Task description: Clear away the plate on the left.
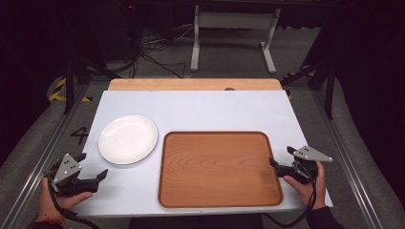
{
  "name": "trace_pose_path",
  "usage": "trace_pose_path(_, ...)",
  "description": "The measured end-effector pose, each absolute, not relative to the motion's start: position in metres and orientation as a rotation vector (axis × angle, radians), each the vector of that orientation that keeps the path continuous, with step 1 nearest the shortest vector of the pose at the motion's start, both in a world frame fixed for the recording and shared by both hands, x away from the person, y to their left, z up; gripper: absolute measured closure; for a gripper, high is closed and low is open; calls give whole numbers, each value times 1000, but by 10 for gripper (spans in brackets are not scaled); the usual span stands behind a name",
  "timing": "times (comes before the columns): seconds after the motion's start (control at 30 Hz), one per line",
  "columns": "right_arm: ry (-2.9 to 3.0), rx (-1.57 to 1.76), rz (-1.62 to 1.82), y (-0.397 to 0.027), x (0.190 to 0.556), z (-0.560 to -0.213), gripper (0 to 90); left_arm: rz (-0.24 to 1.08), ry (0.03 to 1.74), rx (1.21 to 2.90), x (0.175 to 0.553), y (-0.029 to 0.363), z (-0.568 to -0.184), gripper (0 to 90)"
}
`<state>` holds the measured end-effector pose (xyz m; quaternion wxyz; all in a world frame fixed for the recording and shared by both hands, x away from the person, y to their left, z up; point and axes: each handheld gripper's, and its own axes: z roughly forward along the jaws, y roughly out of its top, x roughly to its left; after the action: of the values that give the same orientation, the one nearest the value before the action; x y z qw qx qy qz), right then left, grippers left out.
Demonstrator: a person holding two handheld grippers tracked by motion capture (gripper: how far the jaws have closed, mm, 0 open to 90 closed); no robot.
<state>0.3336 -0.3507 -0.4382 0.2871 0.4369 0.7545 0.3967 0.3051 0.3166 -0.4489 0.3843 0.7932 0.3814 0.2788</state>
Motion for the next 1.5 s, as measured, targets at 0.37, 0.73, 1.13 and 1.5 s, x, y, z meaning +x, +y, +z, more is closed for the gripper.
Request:
trace_pose_path(0.37,2025,1152,1047,-345,333,-436,172,746,867,2103,307,298,-444,179)
trace_pose_path(0.73,2025,1155,1053,-346,333,-437,172,755,830,2210,324,281,-442,175)
trace_pose_path(1.13,2035,1155,1047,-344,334,-438,172,774,722,2355,339,253,-446,284)
trace_pose_path(1.5,2040,1153,1044,-344,335,-439,172,825,620,2518,350,232,-455,467)
